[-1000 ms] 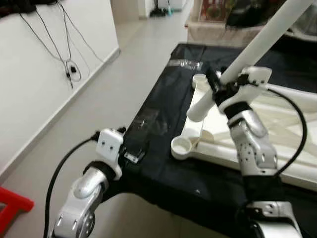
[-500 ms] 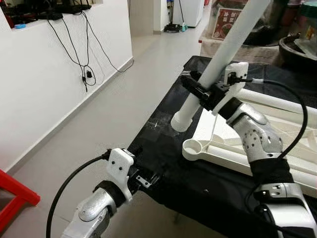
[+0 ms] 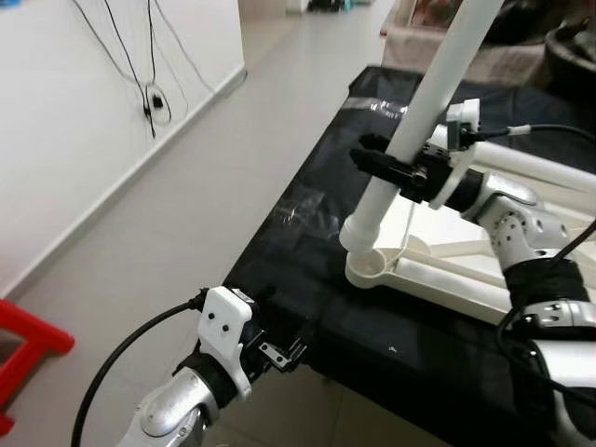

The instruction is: Building children table

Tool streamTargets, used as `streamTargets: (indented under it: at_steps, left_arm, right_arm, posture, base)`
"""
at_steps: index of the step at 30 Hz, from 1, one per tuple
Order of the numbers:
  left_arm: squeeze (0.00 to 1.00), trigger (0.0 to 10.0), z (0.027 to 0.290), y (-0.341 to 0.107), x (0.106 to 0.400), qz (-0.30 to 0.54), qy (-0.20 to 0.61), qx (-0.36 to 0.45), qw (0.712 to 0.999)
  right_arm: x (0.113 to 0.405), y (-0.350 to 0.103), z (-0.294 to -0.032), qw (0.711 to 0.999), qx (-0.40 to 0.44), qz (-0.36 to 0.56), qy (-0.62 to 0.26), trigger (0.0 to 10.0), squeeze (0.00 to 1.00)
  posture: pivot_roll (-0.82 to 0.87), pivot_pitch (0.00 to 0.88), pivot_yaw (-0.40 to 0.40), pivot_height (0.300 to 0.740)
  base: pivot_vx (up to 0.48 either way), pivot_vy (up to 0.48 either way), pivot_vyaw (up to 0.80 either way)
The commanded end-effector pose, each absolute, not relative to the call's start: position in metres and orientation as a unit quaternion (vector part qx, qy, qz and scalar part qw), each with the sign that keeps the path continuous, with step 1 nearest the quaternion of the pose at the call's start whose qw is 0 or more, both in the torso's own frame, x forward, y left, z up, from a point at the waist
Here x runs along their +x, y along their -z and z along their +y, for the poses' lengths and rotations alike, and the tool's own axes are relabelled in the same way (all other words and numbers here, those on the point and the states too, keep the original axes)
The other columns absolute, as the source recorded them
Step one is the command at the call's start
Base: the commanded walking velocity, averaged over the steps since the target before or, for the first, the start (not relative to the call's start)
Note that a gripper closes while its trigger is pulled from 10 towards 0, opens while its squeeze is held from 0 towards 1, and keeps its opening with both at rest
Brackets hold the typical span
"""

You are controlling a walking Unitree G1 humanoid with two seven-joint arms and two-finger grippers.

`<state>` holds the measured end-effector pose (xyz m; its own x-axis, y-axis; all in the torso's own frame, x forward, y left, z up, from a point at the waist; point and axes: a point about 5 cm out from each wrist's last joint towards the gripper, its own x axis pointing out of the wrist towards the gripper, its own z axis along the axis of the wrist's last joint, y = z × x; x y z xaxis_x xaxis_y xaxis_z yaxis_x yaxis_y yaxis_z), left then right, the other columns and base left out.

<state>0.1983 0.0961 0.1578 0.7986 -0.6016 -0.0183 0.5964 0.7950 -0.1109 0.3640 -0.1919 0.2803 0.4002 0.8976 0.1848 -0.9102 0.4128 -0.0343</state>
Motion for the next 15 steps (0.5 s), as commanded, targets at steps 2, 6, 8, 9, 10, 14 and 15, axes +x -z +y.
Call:
streamTargets:
  at_steps: [2, 6, 8, 9, 10, 14, 15]
  left_arm:
    - [0.00, 10.0, 0.095, -0.157, 0.191, 0.040, 0.323, -0.054, 0.944]
    - [0.00, 10.0, 0.095, -0.157, 0.187, 0.046, 0.326, -0.054, 0.943]
    - [0.00, 10.0, 0.094, -0.156, 0.186, 0.049, 0.328, -0.054, 0.942]
    - [0.00, 10.0, 0.094, -0.156, 0.186, 0.052, 0.329, -0.054, 0.941]
    - [0.00, 10.0, 0.094, -0.156, 0.186, 0.052, 0.329, -0.054, 0.941]
    - [0.00, 10.0, 0.093, -0.155, 0.184, 0.056, 0.331, -0.053, 0.940]
    - [0.00, 10.0, 0.093, -0.155, 0.184, 0.057, 0.331, -0.053, 0.940]
  right_arm:
    - [0.362, -0.278, -0.192, 0.819, 0.038, -0.075, -0.568, 10.0, 0.00]
    - [0.362, -0.279, -0.193, 0.811, 0.037, -0.074, -0.579, 10.0, 0.00]
    - [0.361, -0.278, -0.194, 0.806, 0.034, -0.069, -0.586, 10.0, 0.00]
    - [0.361, -0.277, -0.195, 0.801, 0.033, -0.066, -0.594, 10.0, 0.00]
    - [0.361, -0.277, -0.195, 0.801, 0.033, -0.066, -0.594, 10.0, 0.00]
    - [0.359, -0.274, -0.197, 0.792, 0.022, -0.053, -0.608, 10.0, 0.00]
    - [0.359, -0.274, -0.198, 0.791, 0.021, -0.052, -0.610, 10.0, 0.00]
  posture:
    - [0.18, 0.288, 0.007, 0.740]
    - [0.17, 0.289, 0.014, 0.740]
    - [0.17, 0.287, 0.015, 0.740]
    - [0.17, 0.287, 0.015, 0.740]
    - [0.17, 0.287, 0.015, 0.740]
    - [0.17, 0.278, 0.016, 0.740]
    - [0.17, 0.278, 0.016, 0.740]
  base:
    - [0.000, 0.000, 0.00]
    - [0.000, 0.000, 0.00]
    - [0.000, 0.000, 0.00]
    - [0.000, 0.000, 0.00]
    - [0.000, 0.000, 0.00]
    - [0.000, 0.000, 0.00]
    - [0.000, 0.000, 0.00]
